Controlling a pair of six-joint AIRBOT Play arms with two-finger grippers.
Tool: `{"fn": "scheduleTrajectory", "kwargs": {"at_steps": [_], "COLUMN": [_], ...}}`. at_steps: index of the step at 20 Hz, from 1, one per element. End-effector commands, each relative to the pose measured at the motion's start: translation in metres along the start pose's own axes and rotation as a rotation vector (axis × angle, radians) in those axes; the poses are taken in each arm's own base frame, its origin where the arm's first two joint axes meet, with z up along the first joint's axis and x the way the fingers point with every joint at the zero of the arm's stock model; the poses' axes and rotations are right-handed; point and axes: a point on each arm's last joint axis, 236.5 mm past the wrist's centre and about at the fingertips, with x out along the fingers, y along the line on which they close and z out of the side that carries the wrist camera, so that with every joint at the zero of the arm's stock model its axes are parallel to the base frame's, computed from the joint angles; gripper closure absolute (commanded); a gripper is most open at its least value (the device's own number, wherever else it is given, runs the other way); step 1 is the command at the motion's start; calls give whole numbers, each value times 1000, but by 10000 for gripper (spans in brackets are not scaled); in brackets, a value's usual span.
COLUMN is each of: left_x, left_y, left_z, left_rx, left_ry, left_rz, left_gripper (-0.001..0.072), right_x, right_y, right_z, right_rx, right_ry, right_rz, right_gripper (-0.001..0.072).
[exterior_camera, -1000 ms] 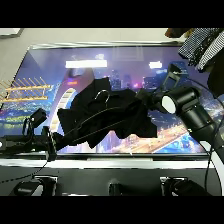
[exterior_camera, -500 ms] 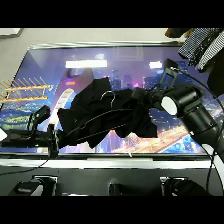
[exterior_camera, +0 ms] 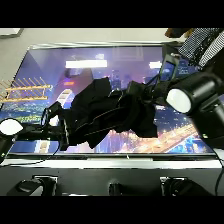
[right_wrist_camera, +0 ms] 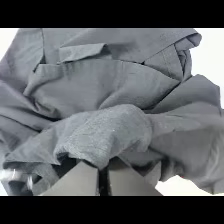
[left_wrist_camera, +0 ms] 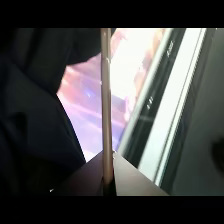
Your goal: Fold the clothes and pants, and hang the long-sleeved shirts on hangers.
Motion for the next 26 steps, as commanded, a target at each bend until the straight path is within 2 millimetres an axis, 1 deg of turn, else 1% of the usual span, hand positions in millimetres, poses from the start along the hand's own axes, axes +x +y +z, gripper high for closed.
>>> {"fn": "scheduleTrajectory", "kwargs": {"at_steps": [1,5,9,13,17,18,19,20,21,23,25,26], "left_x": [7,17,29,45,52,51,51,51,51,51,50,50], "left_y": [4,3,-1,2,6,7,8,8,9,9,9,9], "left_z": [16,20,35,36,40,43,43,43,43,46,49,49], "left_rx": [5,9,17,16,11,9,8,7,7,10,9,9], "left_ry": [-69,-91,-152,-143,-158,-169,-172,-172,-172,-184,-196,-197], "left_rz": [-11,-47,-71,-52,-35,-34,-27,-26,-23,-25,-21,-21], "left_gripper": [686,686,686,686,686,686,686,686,686,686,686,686], "right_x": [-16,-14,-11,-8,-8,-8,-8,-9,-9,-10,-10,-11], "right_y": [-1,3,5,16,12,11,10,8,7,6,7,7], "right_z": [-2,2,4,1,-4,-6,-9,-13,-18,-24,-27,-27], "right_rx": [0,-7,-8,-8,-12,-11,-16,-28,-41,-52,-54,-53], "right_ry": [24,11,6,18,39,50,62,80,99,124,136,138], "right_rz": [-17,-2,3,47,30,27,19,14,11,6,11,15], "right_gripper": [677,677,677,677,676,641,580,499,443,415,333,312]}}
